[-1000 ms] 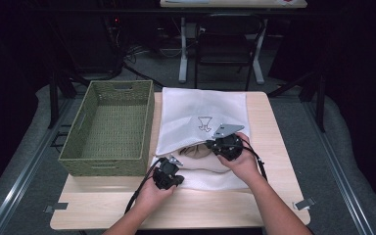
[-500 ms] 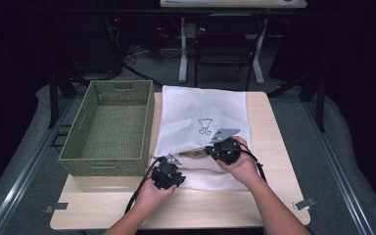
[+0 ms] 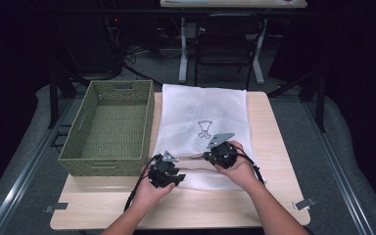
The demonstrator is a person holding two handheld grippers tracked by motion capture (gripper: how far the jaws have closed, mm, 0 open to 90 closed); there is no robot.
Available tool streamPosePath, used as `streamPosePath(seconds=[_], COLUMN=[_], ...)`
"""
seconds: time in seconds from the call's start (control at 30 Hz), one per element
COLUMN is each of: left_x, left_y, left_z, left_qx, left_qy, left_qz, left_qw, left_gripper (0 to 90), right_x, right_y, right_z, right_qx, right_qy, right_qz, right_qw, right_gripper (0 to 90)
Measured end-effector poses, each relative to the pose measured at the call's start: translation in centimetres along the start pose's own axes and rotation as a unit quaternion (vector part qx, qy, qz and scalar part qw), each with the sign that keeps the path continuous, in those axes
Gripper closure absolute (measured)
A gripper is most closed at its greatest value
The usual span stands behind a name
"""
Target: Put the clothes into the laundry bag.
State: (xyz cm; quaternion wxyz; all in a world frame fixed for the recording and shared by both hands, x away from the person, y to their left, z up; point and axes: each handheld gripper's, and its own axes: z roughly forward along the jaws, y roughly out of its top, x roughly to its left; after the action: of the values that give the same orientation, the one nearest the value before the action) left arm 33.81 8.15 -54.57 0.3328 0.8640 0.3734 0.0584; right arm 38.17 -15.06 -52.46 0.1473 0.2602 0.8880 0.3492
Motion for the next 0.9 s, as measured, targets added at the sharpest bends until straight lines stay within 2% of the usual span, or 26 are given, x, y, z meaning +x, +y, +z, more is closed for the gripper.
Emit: streamPosePath(seconds=[0.5, 0.63, 0.7, 0.9], left_x=[0.4, 0.5, 0.5, 0.5], left_y=[-0.1, -0.2, -0.2, -0.2], left_z=[-0.1, -0.2, -0.2, -0.1], left_qx=[0.001, 0.000, -0.001, 0.001], left_qy=[0.010, 0.011, 0.010, 0.009], left_qz=[-0.004, -0.004, -0.004, -0.007], left_qw=[0.9999, 0.9999, 0.9999, 0.9999], left_gripper=[59.7, 59.3, 59.0, 58.4], right_x=[0.0, -0.1, 0.0, -0.2], right_y=[-0.9, -1.1, -1.2, -1.5], right_z=[1.9, 2.3, 2.4, 2.8], right_qx=[0.026, 0.028, 0.031, 0.032], right_qy=[0.014, 0.015, 0.015, 0.023], right_qz=[0.012, 0.007, 0.016, 0.015], right_qw=[0.9995, 0.9995, 0.9993, 0.9991], right_gripper=[86.4, 85.5, 84.8, 79.4])
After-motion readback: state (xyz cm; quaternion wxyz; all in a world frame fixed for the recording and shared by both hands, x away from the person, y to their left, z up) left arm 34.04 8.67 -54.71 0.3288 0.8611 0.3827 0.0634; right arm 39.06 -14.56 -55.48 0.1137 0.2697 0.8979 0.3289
